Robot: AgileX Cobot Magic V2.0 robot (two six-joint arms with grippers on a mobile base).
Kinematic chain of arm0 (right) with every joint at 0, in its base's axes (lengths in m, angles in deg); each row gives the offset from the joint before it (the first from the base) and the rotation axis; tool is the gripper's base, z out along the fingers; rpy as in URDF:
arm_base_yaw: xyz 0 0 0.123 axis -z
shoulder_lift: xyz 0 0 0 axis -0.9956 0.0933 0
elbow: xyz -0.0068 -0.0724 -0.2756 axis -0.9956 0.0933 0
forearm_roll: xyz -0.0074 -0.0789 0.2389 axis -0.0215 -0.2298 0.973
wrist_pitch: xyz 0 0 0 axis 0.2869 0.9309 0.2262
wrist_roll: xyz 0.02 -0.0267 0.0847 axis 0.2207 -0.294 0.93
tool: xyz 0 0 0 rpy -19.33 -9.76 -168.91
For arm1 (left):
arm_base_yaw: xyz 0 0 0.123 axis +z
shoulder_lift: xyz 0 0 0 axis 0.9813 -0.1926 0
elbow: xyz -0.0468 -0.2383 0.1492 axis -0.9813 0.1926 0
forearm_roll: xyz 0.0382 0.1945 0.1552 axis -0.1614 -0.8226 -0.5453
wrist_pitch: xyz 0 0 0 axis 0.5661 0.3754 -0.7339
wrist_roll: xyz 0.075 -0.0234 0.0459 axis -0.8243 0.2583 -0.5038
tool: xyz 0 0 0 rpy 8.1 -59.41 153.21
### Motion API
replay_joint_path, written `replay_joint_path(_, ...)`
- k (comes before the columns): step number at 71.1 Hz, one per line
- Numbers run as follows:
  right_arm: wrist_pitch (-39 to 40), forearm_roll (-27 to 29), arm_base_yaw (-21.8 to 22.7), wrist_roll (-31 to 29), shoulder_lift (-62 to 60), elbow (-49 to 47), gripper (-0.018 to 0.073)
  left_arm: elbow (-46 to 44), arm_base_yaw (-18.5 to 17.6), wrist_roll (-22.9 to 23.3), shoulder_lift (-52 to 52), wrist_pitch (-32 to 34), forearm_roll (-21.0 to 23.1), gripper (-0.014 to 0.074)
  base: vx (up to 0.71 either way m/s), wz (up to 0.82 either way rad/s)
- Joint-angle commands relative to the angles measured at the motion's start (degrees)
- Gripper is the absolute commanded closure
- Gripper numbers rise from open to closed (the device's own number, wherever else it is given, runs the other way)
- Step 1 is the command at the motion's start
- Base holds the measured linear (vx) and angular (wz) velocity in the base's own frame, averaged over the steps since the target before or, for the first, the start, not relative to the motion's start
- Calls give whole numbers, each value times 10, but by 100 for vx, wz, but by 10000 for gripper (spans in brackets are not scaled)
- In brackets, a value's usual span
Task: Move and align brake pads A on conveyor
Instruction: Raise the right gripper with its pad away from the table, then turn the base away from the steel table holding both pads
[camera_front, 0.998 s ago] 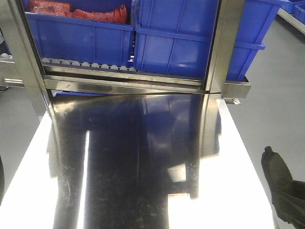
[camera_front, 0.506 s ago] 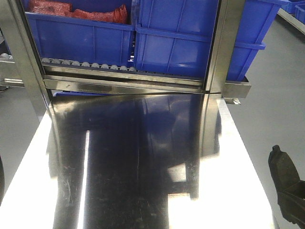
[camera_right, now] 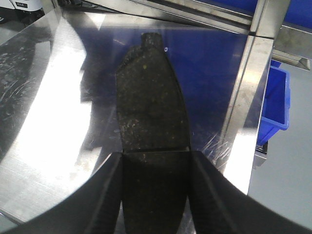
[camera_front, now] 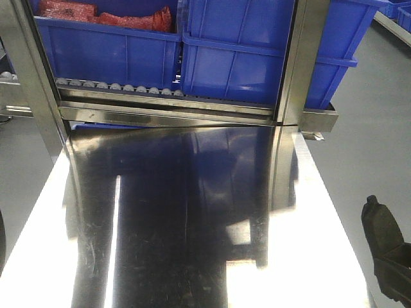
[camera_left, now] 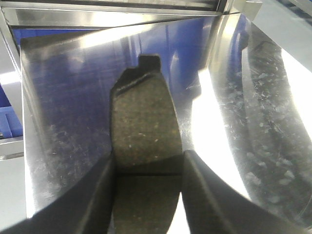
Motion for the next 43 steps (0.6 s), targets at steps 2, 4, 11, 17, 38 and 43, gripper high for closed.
replay_joint_path(2, 50, -6, 2, -4, 2, -17, 517, -15, -4, 1, -2, 50, 1, 379, 0, 0)
replay_joint_path(4, 50, -6, 2, -4, 2, -17, 517, -15, -4, 1, -2, 50, 1, 379, 0, 0)
replay_joint_path(11, 50, -6, 2, -4, 2, -17, 517, -15, -4, 1, -2, 50, 1, 379, 0, 0)
replay_joint_path(17, 50, -6, 2, -4, 2, -17, 517, -15, -4, 1, -2, 50, 1, 379, 0, 0)
replay_joint_path(38, 50, -6, 2, -4, 2, -17, 517, -15, -4, 1, -2, 50, 1, 379, -4, 1)
replay_joint_path(43, 50, -6, 2, -4, 2, -17, 517, -15, -4, 1, -2, 50, 1, 379, -14, 9)
